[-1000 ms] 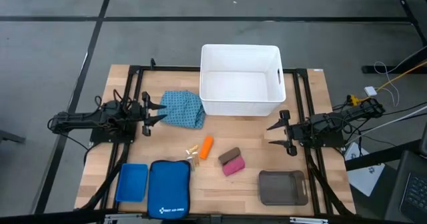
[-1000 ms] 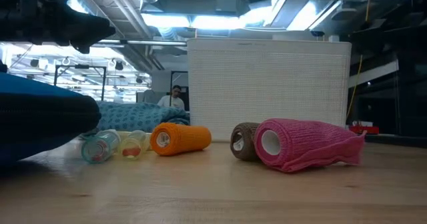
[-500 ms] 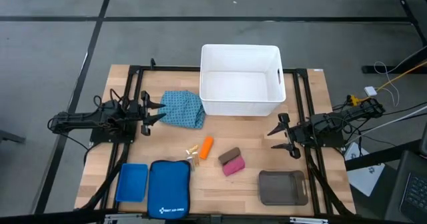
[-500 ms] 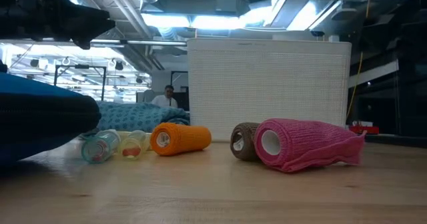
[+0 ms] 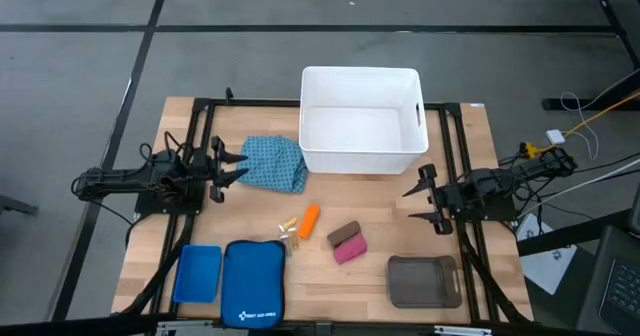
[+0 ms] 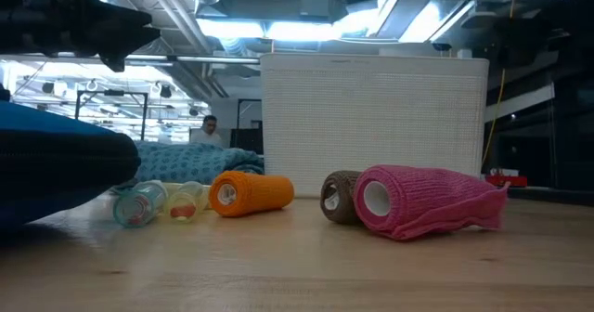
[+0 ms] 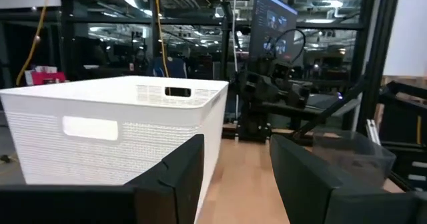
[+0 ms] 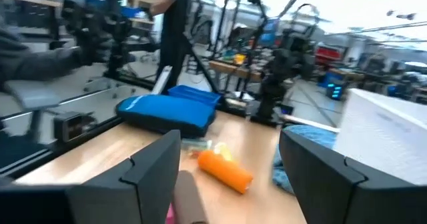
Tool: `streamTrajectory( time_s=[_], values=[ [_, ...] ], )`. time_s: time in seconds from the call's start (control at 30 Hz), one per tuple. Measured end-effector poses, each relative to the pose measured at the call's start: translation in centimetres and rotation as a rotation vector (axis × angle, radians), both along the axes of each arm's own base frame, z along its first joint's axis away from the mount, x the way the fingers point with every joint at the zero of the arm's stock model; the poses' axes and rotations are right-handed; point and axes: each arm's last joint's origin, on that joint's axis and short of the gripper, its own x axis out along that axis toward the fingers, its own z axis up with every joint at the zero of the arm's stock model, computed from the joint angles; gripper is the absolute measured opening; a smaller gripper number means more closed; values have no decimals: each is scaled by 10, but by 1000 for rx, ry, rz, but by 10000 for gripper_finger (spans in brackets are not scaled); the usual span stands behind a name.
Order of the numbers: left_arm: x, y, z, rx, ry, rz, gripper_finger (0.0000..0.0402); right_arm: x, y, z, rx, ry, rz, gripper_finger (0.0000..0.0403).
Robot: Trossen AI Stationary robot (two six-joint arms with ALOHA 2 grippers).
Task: Pick & place medical supplies in basket/bin
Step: Put the top yellow pill bottle into the blue bin
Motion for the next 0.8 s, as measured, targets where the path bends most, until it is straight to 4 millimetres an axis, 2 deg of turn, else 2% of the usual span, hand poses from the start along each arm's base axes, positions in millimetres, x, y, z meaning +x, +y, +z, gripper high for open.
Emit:
streamTrajectory(
  time_s=[0.2,0.3,0.37,0.63,0.73,0.8],
  values=[
    [-2,1,6,2,-67,46,169,0,0,2,37,-16,-12,255],
    [-3,3,9,69,-77,140,169,0,0,3,66,-18,-9,255],
    [-2,3,9,93,-65,142,169,0,-1,3,86,-12,-8,255],
    [6,2,-1,-224,-23,13,169,0,-1,4,99,-20,-11,256],
    [13,0,-6,-394,22,-48,177,0,-1,6,106,-32,-31,256],
    [18,-3,-10,-431,68,-72,188,0,-1,6,111,-38,-32,256]
  ],
)
